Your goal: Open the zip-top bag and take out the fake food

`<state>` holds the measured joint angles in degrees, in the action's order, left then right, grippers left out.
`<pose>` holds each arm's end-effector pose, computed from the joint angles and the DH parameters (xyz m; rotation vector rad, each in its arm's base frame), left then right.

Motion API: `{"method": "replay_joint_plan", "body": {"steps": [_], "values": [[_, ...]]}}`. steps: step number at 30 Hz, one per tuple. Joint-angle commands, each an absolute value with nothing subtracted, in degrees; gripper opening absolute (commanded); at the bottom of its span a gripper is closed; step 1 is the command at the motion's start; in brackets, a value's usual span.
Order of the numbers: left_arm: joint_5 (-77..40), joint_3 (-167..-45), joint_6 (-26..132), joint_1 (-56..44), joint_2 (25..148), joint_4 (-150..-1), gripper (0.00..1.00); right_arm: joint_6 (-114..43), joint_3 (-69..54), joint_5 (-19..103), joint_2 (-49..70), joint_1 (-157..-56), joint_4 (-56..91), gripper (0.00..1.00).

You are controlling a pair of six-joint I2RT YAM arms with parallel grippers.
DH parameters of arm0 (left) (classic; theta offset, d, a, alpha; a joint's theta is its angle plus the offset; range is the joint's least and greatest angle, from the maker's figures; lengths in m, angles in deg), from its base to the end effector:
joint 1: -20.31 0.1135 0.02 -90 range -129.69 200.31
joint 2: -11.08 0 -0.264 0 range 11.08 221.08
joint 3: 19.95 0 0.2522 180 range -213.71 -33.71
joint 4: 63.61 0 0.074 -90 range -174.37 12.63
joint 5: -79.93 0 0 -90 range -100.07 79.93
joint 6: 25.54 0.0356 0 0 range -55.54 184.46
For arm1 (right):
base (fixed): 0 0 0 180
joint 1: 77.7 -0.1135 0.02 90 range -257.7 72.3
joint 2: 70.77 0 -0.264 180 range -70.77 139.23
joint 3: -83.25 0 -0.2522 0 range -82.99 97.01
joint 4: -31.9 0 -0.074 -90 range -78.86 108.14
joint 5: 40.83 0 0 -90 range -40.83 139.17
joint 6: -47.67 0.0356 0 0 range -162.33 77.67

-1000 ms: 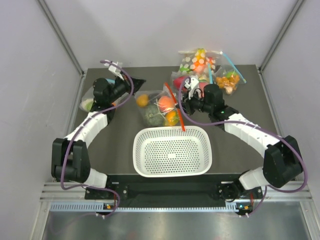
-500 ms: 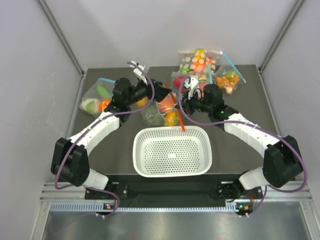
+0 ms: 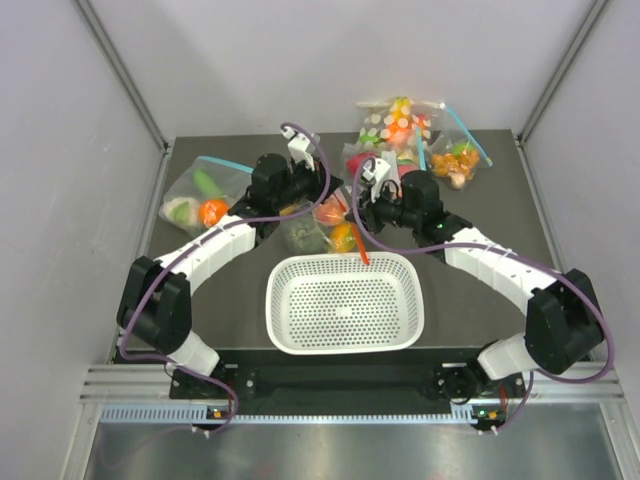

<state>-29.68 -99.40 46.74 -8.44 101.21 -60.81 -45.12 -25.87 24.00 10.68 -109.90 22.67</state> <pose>0.3230 -0.1908 0.3160 0.4337 1.7295 -0.8859 0.2700 0.1879 0.2923 -0.8704 1.7525 0.7623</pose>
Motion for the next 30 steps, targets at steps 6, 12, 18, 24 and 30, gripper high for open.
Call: {"method": "replay_joint_plan", "body": {"steps": [6,12,18,24,30], "values": [[-24.04,-103.5,49.08,-6.33,99.94,-62.52,0.0,-45.49,-24.45,24.82,10.36,-110.83,22.36,0.0],[-26.59,-103.94,45.12,-0.18,100.2,-60.59,0.0,-45.76,-27.0,26.14,8.25,-110.83,21.74,0.0],[-28.26,-104.64,44.33,3.52,101.26,-59.79,0.0,-46.64,-28.06,27.98,6.32,-110.83,19.9,0.0],[-29.05,-104.73,43.54,6.86,101.78,-59.27,0.0,-47.16,-30.08,29.74,3.51,-110.83,18.31,0.0],[-29.05,-104.03,43.19,7.92,101.7,-58.65,0.0,-47.6,-30.87,30.18,2.01,-110.83,15.59,0.0]]}}
